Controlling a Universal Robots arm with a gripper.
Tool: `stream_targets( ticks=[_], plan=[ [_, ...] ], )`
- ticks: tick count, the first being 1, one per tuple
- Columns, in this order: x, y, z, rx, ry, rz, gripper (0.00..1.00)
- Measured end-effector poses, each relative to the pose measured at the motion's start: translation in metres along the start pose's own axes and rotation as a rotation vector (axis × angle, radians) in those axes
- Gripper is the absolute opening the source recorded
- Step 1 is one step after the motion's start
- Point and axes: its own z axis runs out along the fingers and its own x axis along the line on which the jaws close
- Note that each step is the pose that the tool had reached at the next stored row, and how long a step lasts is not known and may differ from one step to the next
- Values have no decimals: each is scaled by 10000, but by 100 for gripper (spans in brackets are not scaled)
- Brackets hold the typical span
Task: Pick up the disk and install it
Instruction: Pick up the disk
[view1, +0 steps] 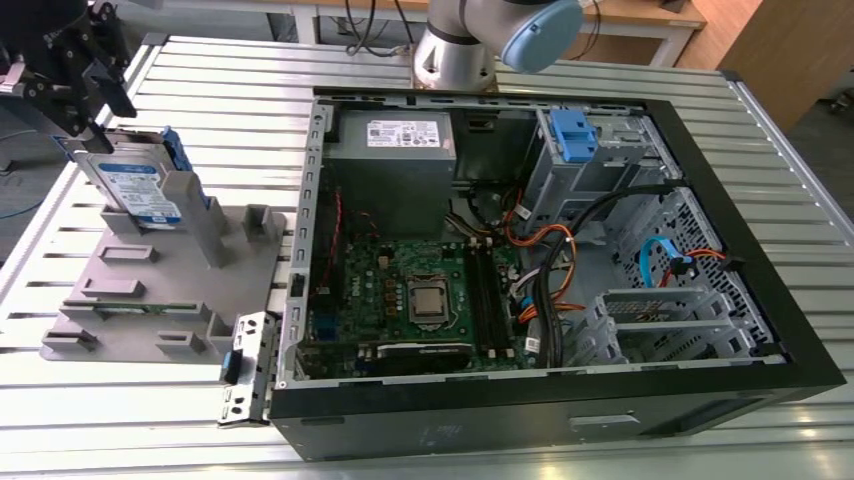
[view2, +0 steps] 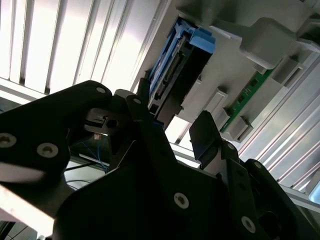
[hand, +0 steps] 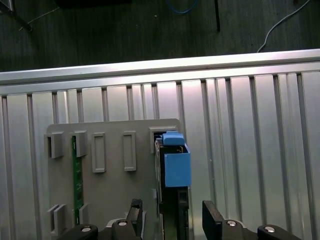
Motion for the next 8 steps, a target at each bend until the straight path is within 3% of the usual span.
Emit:
stream_targets(
  ticks=[8],
  plan=[
    [0, 0, 3, -43, 4, 2, 59]
  ],
)
